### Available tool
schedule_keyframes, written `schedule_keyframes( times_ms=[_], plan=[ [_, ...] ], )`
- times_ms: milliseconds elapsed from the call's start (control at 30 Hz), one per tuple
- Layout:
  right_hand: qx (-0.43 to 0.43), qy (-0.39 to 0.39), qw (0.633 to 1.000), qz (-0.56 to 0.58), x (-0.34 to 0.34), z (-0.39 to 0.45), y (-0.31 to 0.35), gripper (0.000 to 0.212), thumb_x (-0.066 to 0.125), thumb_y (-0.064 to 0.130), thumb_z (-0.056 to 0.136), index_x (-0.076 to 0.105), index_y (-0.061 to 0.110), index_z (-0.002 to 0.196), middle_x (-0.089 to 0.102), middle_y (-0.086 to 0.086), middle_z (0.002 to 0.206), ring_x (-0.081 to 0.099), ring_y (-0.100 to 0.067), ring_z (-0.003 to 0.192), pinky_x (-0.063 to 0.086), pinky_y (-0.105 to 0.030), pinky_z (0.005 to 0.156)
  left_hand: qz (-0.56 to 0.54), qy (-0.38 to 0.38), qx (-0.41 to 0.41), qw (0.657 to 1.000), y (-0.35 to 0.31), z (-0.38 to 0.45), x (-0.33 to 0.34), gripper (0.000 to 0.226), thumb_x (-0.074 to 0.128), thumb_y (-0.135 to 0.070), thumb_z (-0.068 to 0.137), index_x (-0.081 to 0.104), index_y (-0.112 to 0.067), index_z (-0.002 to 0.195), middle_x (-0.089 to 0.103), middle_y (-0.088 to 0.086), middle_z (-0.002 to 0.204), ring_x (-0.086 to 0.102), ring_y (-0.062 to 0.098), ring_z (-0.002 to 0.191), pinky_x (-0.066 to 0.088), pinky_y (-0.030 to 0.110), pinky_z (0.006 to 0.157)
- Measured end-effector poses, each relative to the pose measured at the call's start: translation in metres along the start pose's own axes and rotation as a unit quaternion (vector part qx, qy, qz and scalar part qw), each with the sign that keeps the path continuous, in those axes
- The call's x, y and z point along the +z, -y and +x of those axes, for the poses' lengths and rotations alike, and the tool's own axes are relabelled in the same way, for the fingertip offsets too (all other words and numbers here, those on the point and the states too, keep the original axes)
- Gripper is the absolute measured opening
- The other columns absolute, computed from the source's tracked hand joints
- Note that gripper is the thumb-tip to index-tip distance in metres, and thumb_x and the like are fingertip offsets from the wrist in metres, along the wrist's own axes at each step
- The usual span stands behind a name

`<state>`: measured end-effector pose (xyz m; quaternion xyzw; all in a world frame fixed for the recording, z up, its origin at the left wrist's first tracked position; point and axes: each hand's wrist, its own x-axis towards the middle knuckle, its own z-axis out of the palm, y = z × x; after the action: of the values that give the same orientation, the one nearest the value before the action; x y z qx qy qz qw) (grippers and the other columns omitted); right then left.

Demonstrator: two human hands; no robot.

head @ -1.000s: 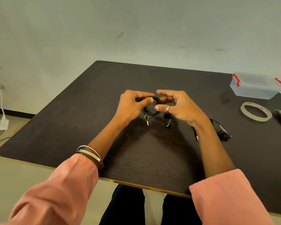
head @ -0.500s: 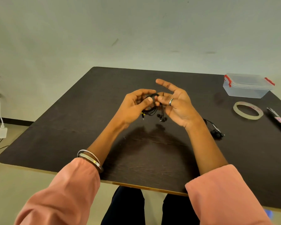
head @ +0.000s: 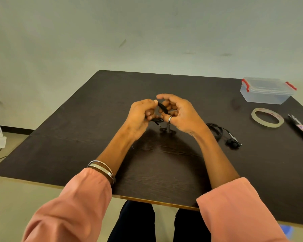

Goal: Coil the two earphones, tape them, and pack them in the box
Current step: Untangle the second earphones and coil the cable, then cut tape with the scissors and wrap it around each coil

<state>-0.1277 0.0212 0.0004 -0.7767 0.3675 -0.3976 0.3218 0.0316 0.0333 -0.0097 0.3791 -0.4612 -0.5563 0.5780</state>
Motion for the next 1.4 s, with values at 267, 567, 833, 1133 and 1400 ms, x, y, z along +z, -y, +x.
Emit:
schedule_keyframes(
  times_ms=[267, 567, 833, 1133, 1400],
  plan=[
    [0.024, -0.032, 0.998, 0.039, -0.01, -0.001, -0.001, 0.031, 0.069, -0.002, 0.083, 0.063, 0.015, 0.108, 0.064, 0.006, 0.091, 0.061, -0.012, 0.085, 0.055, -0.028, 0.083, 0.034, 0.096, 0.064, 0.993, 0.0, 0.0, -0.008, 0.019, 0.048, -0.015, 0.092, 0.058, -0.008, 0.077, 0.042, -0.006, 0.049, 0.035, 0.006, 0.044, 0.026, 0.022, 0.051],
    [-0.054, 0.056, 0.955, -0.284, -0.022, -0.007, -0.006, 0.028, 0.067, -0.008, 0.076, 0.074, 0.014, 0.091, 0.062, 0.01, 0.095, 0.036, -0.016, 0.092, 0.042, -0.037, 0.084, 0.528, 0.163, 0.265, 0.79, 0.01, 0.003, -0.03, 0.012, 0.062, -0.006, 0.083, 0.069, -0.003, 0.092, 0.06, 0.006, 0.098, 0.056, 0.013, 0.087, 0.045, 0.023, 0.08],
    [0.004, 0.191, 0.939, -0.286, -0.018, -0.022, 0.0, 0.025, 0.078, 0.01, 0.076, 0.075, 0.022, 0.097, 0.055, 0.01, 0.098, 0.043, -0.019, 0.102, 0.04, -0.032, 0.086, 0.567, 0.236, 0.162, 0.772, 0.001, -0.013, -0.039, 0.013, 0.072, -0.015, 0.083, 0.077, -0.016, 0.095, 0.041, -0.008, 0.122, 0.031, 0.009, 0.114, 0.025, 0.003, 0.09],
    [0.083, 0.152, 0.953, -0.247, -0.024, -0.031, -0.006, 0.058, 0.079, 0.017, 0.077, 0.056, 0.035, 0.128, 0.055, 0.011, 0.127, 0.034, -0.01, 0.117, 0.034, -0.042, 0.105, 0.592, 0.185, 0.225, 0.751, 0.0, -0.03, -0.051, 0.011, 0.07, -0.004, 0.082, 0.076, -0.009, 0.09, 0.057, 0.005, 0.093, 0.06, 0.022, 0.088, 0.051, 0.043, 0.08],
    [0.075, 0.134, 0.962, -0.228, -0.026, -0.032, -0.008, 0.053, 0.079, 0.013, 0.076, 0.061, 0.033, 0.122, 0.058, 0.007, 0.122, 0.038, -0.009, 0.109, 0.039, -0.033, 0.094, 0.591, 0.144, 0.247, 0.754, 0.002, -0.029, -0.051, 0.037, 0.059, 0.005, 0.087, 0.073, -0.02, 0.111, 0.064, 0.0, 0.091, 0.061, 0.014, 0.079, 0.05, 0.026, 0.073]
  ],
)
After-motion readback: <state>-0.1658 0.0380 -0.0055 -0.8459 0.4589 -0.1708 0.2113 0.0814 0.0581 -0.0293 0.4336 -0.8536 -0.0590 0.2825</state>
